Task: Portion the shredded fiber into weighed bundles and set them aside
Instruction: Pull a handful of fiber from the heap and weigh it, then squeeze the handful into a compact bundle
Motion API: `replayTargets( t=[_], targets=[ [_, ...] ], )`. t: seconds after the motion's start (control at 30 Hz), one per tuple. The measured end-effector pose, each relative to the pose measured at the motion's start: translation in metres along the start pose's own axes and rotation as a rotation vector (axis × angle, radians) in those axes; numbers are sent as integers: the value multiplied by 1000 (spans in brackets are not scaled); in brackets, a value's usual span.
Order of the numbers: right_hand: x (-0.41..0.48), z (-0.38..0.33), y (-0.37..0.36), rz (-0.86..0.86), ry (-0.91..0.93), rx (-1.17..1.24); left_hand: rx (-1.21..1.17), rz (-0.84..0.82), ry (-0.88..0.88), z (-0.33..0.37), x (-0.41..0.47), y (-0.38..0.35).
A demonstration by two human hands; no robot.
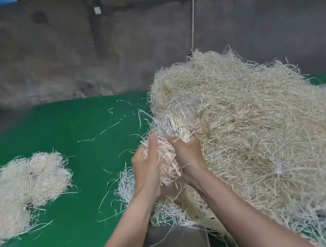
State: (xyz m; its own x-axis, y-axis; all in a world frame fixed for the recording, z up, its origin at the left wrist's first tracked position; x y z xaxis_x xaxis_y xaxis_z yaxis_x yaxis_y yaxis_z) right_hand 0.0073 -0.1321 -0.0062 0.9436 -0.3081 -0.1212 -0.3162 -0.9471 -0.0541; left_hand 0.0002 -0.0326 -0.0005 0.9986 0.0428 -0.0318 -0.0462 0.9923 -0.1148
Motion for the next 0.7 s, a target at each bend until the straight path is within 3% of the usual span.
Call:
replayTargets(
  t=[0.07, 0.2, 0.37, 0.43, 0.57, 0.63, 0.7],
  targets=[
    [-1, 1, 4, -21, -81, -46, 61, 83, 46, 0, 5, 22],
    [-8, 1, 2, 21, 48, -29, 65, -5, 138, -11, -3, 32],
    [-34, 31, -7, -8, 73, -172, -151, -123, 489, -45, -34, 41],
    [-52, 46, -9, 0, 57, -213, -126, -179, 576, -65, -43, 48],
    [-69, 83, -8, -13, -158, -210, 219, -288, 477, -79, -57, 57],
    [-74, 100, -4, -76, -219, -278, 285, -204, 430, -84, -57, 68],
    [-79, 102, 6, -136, -163, -290, 204, -129, 453, -89, -53, 80]
  ],
)
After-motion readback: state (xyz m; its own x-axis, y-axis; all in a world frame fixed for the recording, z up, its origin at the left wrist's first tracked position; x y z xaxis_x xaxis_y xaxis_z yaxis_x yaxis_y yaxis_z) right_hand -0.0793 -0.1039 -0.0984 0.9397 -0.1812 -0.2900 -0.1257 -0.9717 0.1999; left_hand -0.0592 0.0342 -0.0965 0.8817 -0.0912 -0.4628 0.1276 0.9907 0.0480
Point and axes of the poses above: each hand's wrist, its own x-axis towards the middle knuckle, its own y-axis out of the back of the hand, z = x × y, the point moved 5 cm from there along x, towards the middle knuckle, and after that the axes turned 2 degrees about x, right-handed, at the moved point
